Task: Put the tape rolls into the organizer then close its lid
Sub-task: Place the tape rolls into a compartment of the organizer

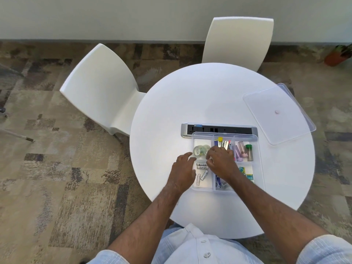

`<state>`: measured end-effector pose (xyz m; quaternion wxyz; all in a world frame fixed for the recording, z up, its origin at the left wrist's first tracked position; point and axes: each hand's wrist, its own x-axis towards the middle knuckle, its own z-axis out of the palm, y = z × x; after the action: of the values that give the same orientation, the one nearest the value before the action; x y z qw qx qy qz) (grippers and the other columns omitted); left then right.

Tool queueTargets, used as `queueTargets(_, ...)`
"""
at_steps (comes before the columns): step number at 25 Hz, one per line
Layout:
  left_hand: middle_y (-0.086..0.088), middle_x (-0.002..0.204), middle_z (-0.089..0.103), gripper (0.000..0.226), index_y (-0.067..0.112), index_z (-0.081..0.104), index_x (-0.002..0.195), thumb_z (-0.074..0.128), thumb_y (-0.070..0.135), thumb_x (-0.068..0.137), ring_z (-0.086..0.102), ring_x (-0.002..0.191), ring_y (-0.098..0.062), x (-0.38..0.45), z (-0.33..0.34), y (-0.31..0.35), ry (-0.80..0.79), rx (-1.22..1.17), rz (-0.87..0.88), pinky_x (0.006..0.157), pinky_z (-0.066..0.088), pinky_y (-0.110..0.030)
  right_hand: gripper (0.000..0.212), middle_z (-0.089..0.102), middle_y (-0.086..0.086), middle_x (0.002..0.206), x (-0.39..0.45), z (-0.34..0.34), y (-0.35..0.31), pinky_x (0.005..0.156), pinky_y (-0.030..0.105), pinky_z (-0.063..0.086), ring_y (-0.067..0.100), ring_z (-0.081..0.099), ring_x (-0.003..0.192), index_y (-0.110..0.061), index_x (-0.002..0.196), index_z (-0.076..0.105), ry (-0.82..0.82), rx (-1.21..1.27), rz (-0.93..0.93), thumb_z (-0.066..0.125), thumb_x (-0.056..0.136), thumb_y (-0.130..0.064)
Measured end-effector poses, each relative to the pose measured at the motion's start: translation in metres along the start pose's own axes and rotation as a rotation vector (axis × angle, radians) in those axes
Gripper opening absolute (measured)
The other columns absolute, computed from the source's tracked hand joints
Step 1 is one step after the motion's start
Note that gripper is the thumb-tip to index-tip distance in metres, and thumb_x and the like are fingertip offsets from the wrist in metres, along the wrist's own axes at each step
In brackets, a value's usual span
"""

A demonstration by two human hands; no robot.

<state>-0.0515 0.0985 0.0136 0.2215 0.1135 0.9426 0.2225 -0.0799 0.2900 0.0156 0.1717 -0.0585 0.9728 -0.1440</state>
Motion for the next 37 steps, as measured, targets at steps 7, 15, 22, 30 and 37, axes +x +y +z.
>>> queueTargets(7,-0.002,0.168,0.03,0.062,0.018,0.035,0.159,0.056,0.029,0.101,0.03,0.154,-0.025,-0.035,0.008,-0.063,-0.016,-0.006,-0.204,0.125,0.031,-0.04,0.016,0.061,-0.006,0.117,-0.002,0.001,-0.001,0.101,0.047,0.035,0.015,0.054,0.109,-0.025,0.105,0.063,0.024,0.072,-0.011,0.058,0.092,-0.03)
queueTargets(15,-0.005,0.176,0.011,0.071,0.015,0.02,0.166,0.052,0.033,0.104,0.007,0.164,-0.028,-0.039,0.012,-0.098,-0.033,-0.008,-0.235,0.134,0.016,-0.043,0.018,0.061,0.0,0.116,0.007,0.006,-0.019,0.097,0.048,0.035,0.021,0.055,0.111,-0.02,0.107,0.065,0.056,0.084,0.051,0.06,0.092,-0.028)
queueTargets(22,-0.007,0.177,-0.005,0.079,0.012,0.005,0.168,0.048,0.038,0.107,-0.004,0.165,-0.03,-0.008,0.013,-0.106,-0.121,-0.009,-0.157,0.135,0.005,-0.047,0.02,0.06,0.0,0.118,0.003,0.015,-0.017,0.1,0.05,0.034,0.021,0.053,0.114,-0.02,0.108,0.064,0.053,0.089,0.103,0.059,0.091,-0.027)
queueTargets(30,-0.01,0.177,-0.008,0.081,0.01,0.002,0.168,0.042,0.046,0.107,-0.006,0.164,-0.037,0.029,0.023,-0.105,-0.114,0.11,-0.175,0.133,0.005,-0.056,0.025,0.061,0.0,0.118,0.025,0.009,-0.009,0.096,0.048,0.034,0.023,0.054,0.113,-0.019,0.112,0.064,0.066,0.026,0.083,0.058,0.09,-0.03)
queueTargets(37,-0.007,0.177,-0.01,0.085,0.013,-0.002,0.168,0.029,0.061,0.105,-0.008,0.164,-0.034,0.037,0.068,-0.113,0.128,0.207,-0.195,0.132,0.001,-0.06,0.036,0.06,-0.001,0.122,0.051,0.016,0.002,0.098,0.049,0.031,0.024,0.054,0.114,-0.023,0.117,0.066,0.023,-0.078,-0.069,0.064,0.089,-0.047)
